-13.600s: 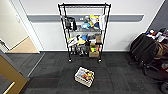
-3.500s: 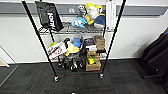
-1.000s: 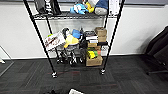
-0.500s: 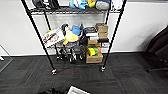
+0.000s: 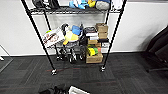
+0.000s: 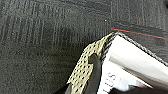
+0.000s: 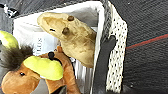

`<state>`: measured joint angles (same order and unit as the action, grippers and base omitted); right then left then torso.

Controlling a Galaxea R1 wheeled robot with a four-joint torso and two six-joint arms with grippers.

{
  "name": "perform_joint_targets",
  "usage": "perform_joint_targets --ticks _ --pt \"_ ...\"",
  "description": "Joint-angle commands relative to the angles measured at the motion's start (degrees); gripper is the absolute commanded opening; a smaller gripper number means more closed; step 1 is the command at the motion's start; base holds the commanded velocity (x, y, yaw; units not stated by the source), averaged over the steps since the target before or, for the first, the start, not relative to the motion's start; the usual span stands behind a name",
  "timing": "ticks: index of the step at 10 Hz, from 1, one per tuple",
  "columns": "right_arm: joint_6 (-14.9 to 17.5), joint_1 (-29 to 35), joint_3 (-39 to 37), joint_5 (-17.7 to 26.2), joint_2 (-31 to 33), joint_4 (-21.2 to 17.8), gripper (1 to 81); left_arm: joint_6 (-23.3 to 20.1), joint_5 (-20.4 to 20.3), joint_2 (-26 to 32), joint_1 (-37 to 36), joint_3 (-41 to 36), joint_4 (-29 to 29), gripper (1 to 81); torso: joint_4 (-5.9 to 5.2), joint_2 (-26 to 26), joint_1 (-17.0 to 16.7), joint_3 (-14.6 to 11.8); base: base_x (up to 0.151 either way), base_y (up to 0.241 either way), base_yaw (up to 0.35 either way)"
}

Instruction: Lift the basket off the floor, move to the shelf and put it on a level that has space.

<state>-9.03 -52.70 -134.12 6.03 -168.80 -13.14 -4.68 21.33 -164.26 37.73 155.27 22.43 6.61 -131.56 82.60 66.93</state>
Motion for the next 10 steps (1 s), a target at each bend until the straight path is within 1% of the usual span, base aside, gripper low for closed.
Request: perform_joint_targets --ticks 1,2,3,4,5,6,8,9,10 --pt "-0.1 4.9 -3.3 2.3 -2.7 -1.4 81.1 -0.4 2.5 -3.5 -6.0 6.4 -3.5 81.1 0.00 0.0 0.0 0.0 0.000 0.000 0.000" --pt "-0.1 4.9 -3.5 2.3 -2.5 -1.4 81.1 -0.3 2.8 -3.5 -5.9 6.5 -3.6 81.1 0.00 0.0 0.0 0.0 0.000 0.000 0.000" --pt "-0.1 4.8 -3.5 2.3 -2.5 -1.4 81.1 -0.3 3.0 -3.5 -5.3 6.5 -3.7 81.1 0.00 0.0 0.0 5.2 0.000 0.000 0.000" --pt "-0.1 4.9 -3.5 2.2 -2.6 -1.4 81.1 -0.3 2.9 -3.5 -4.8 6.5 -3.7 81.1 0.00 0.0 0.0 1.6 0.000 0.000 0.000" --pt "-0.1 5.0 -3.5 2.1 -2.7 -1.4 81.1 -0.3 2.9 -3.5 -4.6 6.5 -3.7 81.1 0.00 0.0 0.0 1.3 0.000 0.000 0.000" --pt "-0.1 5.0 -3.5 2.1 -2.8 -1.4 81.1 -0.3 2.9 -3.6 -4.5 6.4 -3.6 81.1 0.00 0.0 0.0 2.4 0.000 0.000 0.000" --pt "-0.1 4.9 -3.5 1.8 -2.8 -1.4 81.1 -0.3 2.8 -4.0 -4.2 6.4 -3.6 81.1 0.00 0.0 0.0 3.1 0.000 0.000 0.000" --pt "-0.1 4.8 -3.5 1.8 -2.6 -1.5 81.1 -0.3 2.1 -4.0 -4.2 6.6 -3.5 81.1 0.00 0.0 0.0 3.0 0.000 0.000 0.000" --pt "-0.1 5.0 -3.5 0.8 -2.5 -1.5 81.1 -0.2 0.2 -3.9 -4.3 6.5 -3.5 81.1 0.00 0.0 0.0 3.0 0.000 0.000 0.000"
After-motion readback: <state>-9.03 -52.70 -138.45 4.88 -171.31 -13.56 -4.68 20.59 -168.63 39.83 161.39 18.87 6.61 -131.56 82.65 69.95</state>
